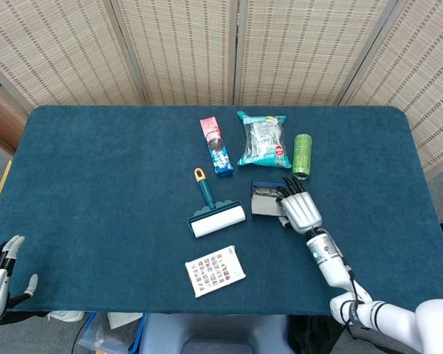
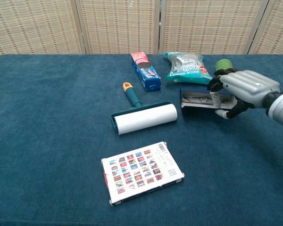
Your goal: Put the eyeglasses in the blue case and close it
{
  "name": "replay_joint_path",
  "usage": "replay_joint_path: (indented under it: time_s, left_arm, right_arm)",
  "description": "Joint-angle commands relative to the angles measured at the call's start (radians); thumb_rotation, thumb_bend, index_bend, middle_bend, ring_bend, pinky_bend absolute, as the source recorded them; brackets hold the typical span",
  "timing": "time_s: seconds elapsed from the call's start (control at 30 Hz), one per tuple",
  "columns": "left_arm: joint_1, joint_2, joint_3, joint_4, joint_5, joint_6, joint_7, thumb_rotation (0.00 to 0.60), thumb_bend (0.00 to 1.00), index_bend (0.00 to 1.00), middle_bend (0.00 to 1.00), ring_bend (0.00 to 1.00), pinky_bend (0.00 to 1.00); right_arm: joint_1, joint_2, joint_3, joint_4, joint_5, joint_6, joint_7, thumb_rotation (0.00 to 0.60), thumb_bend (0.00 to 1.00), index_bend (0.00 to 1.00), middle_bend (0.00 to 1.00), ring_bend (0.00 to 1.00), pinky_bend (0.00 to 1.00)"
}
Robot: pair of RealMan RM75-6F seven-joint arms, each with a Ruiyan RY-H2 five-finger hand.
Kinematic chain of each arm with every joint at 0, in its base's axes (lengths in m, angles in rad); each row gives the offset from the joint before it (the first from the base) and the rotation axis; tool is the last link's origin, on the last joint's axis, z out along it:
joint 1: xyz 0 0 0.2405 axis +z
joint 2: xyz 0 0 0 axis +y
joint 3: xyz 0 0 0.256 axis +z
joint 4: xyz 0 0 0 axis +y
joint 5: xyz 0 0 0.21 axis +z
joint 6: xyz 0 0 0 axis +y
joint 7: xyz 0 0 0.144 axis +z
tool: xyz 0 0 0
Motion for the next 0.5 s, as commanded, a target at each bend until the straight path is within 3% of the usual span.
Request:
replay_joint_path:
  time_s: [0.03, 0.3, 0.5]
  left_arm:
    - [-0.002, 0.001, 0.001, -0.006, 0.007, 0.003, 0.005, 0.600, 0.40, 0.00, 0.00, 0.00, 0.00]
    - [0.000, 0.007, 0.003, -0.021, 0.013, 0.012, 0.012, 0.600, 0.40, 0.00, 0.00, 0.00, 0.00]
    - [-0.006, 0.005, 0.006, -0.030, 0.022, 0.008, 0.021, 0.600, 0.40, 0.00, 0.00, 0.00, 0.00]
  right_arm:
    - [-0.064, 0.084, -0.056, -0.129, -0.038, 0.062, -0.030, 0.600, 0.48, 0.63, 0.24, 0.03, 0.00]
    - [-0.148, 0.180, -0.136, -0.297, -0.089, 0.129, -0.064, 0.600, 0.48, 0.63, 0.24, 0.04, 0.00]
    - [-0.144, 0.186, -0.109, -0.308, -0.063, 0.111, -0.098, 0.600, 0.48, 0.63, 0.24, 0.04, 0.00]
